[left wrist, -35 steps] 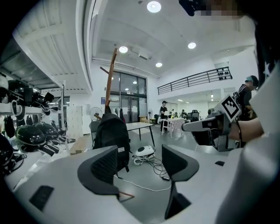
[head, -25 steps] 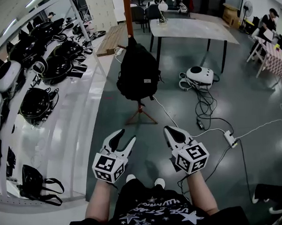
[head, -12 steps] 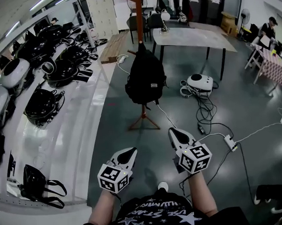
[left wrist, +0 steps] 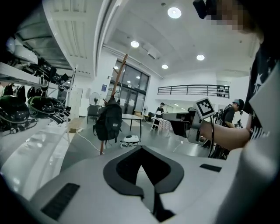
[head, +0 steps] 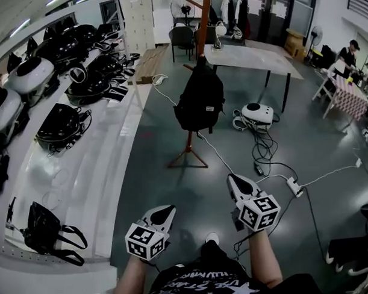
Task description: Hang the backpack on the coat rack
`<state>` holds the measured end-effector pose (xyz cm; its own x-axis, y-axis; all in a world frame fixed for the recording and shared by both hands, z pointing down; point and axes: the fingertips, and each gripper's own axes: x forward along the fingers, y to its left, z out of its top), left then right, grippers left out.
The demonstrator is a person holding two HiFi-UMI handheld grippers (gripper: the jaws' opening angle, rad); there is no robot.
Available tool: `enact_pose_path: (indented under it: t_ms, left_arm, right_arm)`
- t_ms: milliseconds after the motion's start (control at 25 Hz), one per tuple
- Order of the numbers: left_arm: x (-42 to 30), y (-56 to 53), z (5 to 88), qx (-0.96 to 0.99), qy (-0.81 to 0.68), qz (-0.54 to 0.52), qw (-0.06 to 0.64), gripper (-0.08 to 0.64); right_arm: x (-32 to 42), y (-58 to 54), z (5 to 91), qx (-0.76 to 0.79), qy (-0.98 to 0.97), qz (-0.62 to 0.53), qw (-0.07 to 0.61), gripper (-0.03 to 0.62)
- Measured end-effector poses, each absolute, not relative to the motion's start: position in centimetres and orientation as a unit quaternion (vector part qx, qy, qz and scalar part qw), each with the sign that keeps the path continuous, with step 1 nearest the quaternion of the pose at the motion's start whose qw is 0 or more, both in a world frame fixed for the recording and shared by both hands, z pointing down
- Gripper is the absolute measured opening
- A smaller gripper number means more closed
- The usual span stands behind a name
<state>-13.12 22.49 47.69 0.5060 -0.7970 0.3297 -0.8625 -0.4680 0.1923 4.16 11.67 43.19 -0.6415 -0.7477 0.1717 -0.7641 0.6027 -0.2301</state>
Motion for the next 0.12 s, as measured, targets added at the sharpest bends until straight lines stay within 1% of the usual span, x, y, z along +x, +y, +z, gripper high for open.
enact_pose_path:
  t_ms: [120]
  left_arm:
    - [-14.3,26.0,47.8,0.855,-0.481,0.096,0.165,0.017]
  right_arm:
    - [3.9,15.0,43.3,0.437,-0.888,0.141,0.026,0.011]
